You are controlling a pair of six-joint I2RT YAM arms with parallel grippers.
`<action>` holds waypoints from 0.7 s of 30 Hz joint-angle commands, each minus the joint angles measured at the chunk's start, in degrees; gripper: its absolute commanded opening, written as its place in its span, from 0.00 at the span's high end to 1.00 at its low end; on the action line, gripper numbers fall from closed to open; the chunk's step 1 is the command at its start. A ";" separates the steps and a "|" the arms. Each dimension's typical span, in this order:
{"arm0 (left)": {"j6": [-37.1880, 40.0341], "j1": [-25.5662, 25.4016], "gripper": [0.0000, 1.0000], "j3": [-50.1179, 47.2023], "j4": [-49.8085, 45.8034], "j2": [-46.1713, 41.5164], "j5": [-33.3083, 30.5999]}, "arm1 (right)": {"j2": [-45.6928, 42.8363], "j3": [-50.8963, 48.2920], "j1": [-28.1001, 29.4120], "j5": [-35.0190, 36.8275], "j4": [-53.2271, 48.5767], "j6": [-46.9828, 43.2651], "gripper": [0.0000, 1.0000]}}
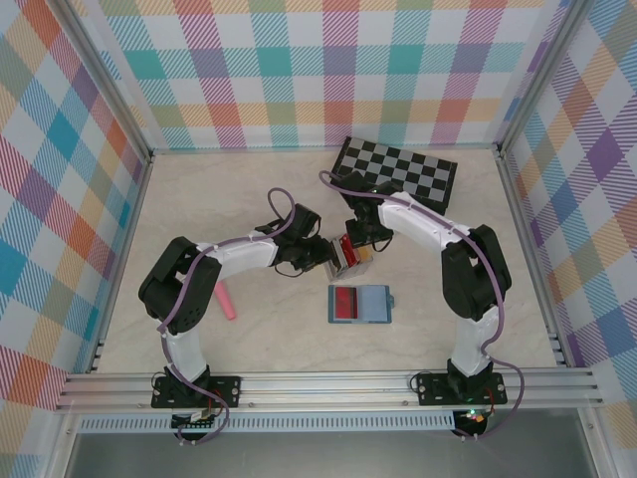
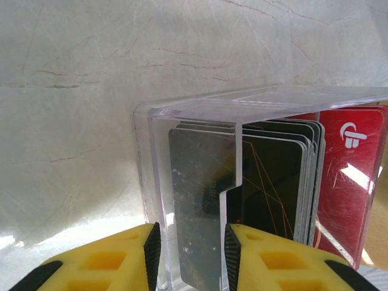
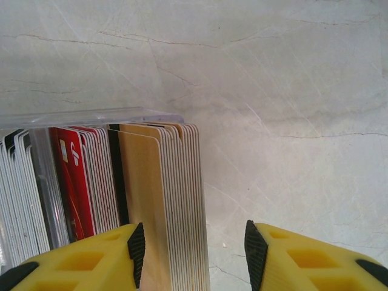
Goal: Put the credit cards into the card holder
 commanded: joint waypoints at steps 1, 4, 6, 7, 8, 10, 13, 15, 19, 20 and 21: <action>0.51 0.50 0.65 -0.35 -2.06 1.93 0.08 | 2.03 2.10 0.24 -0.06 -1.24 -0.49 0.50; 0.64 0.55 0.66 -0.26 -2.33 1.91 0.03 | 2.87 2.07 0.25 1.73 -1.34 -0.11 0.50; 0.65 0.55 0.65 -0.35 -2.33 1.82 -0.10 | 3.07 2.57 0.24 3.74 -2.08 -0.02 0.51; 0.65 0.52 0.65 -0.35 -2.39 1.84 -0.10 | 2.95 2.85 0.23 4.82 -2.38 0.04 0.51; 0.61 0.51 0.65 -0.37 -2.42 1.82 -0.10 | 2.65 2.87 0.24 5.35 -2.36 -0.08 0.52; 0.65 0.50 0.65 -0.44 -2.42 1.95 -0.15 | 1.88 3.09 0.24 6.54 -2.58 -0.61 0.52; 0.61 0.56 0.66 -0.53 -2.50 1.84 -0.23 | 1.28 3.83 0.32 7.61 -3.39 -1.18 0.53; 0.65 0.50 0.65 -0.57 -2.59 1.86 -0.37 | 0.89 3.86 0.32 7.72 -3.45 -1.45 0.55; 0.49 0.50 0.65 -0.61 -2.42 2.01 -0.19 | 0.49 3.84 0.32 7.07 -3.45 -1.71 0.60; 0.48 0.58 0.65 -0.60 -2.42 2.03 -0.21 | 0.35 3.84 0.32 6.66 -3.32 -1.71 0.62; 0.53 0.55 0.65 -0.52 -2.42 2.04 -0.20 | 0.26 3.78 0.32 6.34 -3.26 -1.80 0.64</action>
